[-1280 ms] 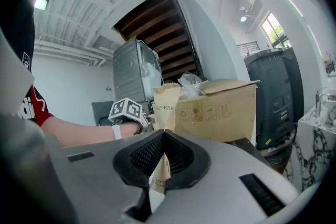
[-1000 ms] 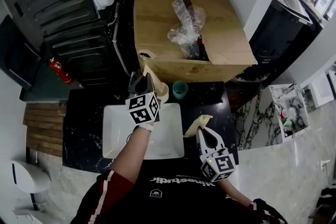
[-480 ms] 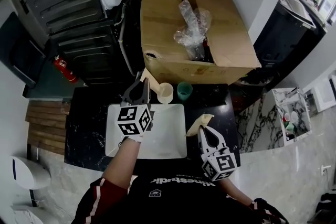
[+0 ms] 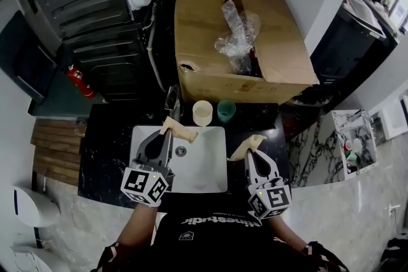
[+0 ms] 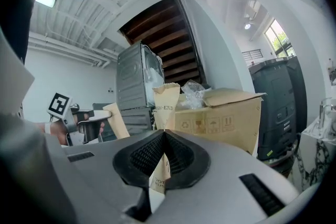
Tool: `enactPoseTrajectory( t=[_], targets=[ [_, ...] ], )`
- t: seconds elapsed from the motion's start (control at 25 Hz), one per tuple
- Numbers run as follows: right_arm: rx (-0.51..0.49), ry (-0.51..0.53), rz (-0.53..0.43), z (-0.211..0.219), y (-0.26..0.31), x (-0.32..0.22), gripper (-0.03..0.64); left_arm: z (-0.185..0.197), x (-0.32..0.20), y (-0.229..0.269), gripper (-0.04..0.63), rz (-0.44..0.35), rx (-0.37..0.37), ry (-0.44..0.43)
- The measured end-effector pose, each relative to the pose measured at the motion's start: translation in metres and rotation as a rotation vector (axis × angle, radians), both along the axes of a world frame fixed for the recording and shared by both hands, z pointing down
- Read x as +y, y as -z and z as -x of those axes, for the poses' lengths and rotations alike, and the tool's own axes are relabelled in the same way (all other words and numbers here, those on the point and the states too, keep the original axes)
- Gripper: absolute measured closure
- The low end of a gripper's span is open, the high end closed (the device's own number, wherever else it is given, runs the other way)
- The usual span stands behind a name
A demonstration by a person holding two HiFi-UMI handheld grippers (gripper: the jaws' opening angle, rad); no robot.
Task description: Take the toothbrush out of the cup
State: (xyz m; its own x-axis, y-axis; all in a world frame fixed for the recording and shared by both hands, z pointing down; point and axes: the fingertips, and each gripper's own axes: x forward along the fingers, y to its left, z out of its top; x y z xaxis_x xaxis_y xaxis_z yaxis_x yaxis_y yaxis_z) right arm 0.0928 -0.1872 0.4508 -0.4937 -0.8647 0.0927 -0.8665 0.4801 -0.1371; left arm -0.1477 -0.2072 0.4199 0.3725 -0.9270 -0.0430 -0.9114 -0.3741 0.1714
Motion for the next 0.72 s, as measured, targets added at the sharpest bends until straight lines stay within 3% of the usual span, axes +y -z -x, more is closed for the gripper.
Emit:
enactPoseTrajectory(
  t=[0.24, 0.72],
  targets=[
    [0.019, -0.008, -0.037, -0.003, 0.014, -0.001, 0.580, -0.006, 0.042, -0.012, 0.580, 0.000, 0.001, -0.055],
    [0.029, 0.003, -0.062, 0.006, 0.021, -0.001, 0.580, -0.016, 0.033, -0.005, 0.580, -0.032, 0.018, -0.077]
  ],
)
